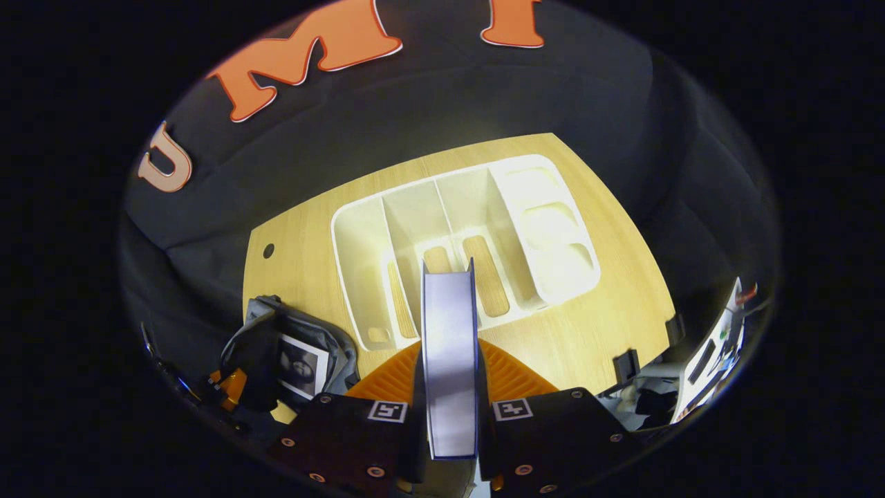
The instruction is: Open the schoolbag, grab two books from the bookshelf and put them into the schoolbag.
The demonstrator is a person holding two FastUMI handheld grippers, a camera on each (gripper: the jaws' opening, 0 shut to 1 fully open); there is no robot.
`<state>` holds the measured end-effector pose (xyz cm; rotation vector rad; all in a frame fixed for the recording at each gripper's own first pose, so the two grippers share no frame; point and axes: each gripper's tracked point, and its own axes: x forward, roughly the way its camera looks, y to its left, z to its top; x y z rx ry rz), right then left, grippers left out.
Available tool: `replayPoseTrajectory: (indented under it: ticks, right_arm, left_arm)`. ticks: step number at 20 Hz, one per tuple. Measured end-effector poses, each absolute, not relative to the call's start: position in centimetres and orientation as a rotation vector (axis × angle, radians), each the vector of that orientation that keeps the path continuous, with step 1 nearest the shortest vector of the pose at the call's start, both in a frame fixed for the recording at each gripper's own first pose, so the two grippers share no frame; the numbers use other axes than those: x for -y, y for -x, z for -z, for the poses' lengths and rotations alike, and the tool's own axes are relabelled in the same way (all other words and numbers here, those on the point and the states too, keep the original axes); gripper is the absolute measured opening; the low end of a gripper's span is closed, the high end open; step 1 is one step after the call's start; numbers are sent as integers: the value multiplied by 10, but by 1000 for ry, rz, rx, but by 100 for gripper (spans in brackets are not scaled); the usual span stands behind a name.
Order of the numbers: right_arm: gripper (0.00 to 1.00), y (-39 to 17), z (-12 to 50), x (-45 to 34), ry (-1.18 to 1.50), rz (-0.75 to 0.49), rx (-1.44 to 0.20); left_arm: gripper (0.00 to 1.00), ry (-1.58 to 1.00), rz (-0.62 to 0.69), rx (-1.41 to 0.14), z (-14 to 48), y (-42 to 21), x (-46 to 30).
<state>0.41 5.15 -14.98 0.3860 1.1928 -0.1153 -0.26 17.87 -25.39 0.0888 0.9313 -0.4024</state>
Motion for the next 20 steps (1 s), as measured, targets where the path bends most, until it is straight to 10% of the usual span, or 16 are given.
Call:
replayPoseTrajectory:
  ticks: [20]
  right_arm:
    - [30,91,120,-134,-776,55,-1063]
  left_arm:
    - [5,-157,541,-880,239,-5,-193]
